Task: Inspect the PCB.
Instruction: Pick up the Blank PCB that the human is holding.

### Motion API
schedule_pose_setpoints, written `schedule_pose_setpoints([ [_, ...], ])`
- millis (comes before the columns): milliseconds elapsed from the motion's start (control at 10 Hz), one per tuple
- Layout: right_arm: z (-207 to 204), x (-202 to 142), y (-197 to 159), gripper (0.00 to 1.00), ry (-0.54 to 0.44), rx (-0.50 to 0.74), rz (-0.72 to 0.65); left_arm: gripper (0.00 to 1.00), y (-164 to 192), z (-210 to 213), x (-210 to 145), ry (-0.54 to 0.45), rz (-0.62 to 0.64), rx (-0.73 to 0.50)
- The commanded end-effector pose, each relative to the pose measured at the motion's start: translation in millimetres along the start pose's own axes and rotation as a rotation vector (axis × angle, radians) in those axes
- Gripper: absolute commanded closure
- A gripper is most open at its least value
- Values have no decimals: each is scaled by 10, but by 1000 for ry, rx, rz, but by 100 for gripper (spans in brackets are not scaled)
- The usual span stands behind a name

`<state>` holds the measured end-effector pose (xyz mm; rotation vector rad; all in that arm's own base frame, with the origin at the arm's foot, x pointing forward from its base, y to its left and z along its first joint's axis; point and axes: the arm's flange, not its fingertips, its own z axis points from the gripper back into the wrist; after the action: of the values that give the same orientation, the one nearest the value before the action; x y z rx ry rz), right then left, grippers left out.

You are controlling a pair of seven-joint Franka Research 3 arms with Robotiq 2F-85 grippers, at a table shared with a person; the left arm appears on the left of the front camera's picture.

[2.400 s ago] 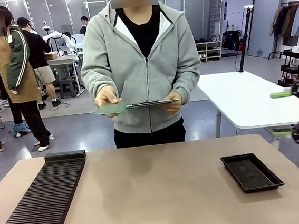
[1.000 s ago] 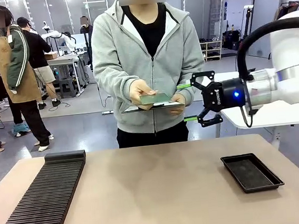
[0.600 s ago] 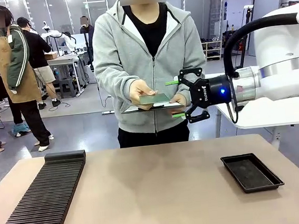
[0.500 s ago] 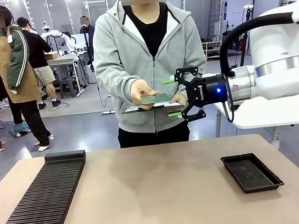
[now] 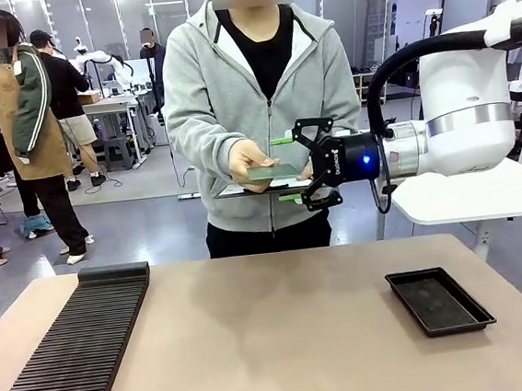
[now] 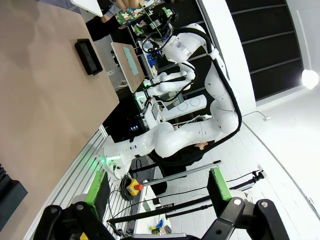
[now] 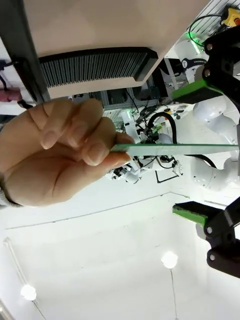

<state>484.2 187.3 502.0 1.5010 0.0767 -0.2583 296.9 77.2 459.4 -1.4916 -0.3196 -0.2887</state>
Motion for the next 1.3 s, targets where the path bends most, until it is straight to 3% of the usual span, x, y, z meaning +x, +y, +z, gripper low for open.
schedule_pose_setpoints([
  [0, -87, 40, -11, 0, 44, 45, 22, 0, -13, 7, -3, 1, -1, 1],
  [300, -113, 25, -50, 0, 59, 51, 13, 0, -13, 7, -3, 1, -1, 1],
  [600, -63, -108, -63, 10, 74, 63, 3, 0, -13, 7, -3, 1, -1, 1],
  [700, -71, -149, -82, 19, 79, 54, 3, 0, -13, 7, -3, 1, -1, 1],
  [800, -62, -147, -92, 46, 79, 50, 3, 0, -13, 7, -3, 1, -1, 1],
  [900, -45, -158, -102, 62, 84, 53, -1, 0, -13, 7, -3, 1, -1, 1],
  [1000, -3, -165, -105, 89, 91, 74, -10, 0, -13, 7, -3, 1, -1, 1],
  [1100, 16, -181, -108, 100, 97, 79, -15, 0, -13, 7, -3, 1, -1, 1],
  [1200, 2, -209, -117, 100, 107, 76, -13, 0, -13, 7, -3, 1, -1, 1],
])
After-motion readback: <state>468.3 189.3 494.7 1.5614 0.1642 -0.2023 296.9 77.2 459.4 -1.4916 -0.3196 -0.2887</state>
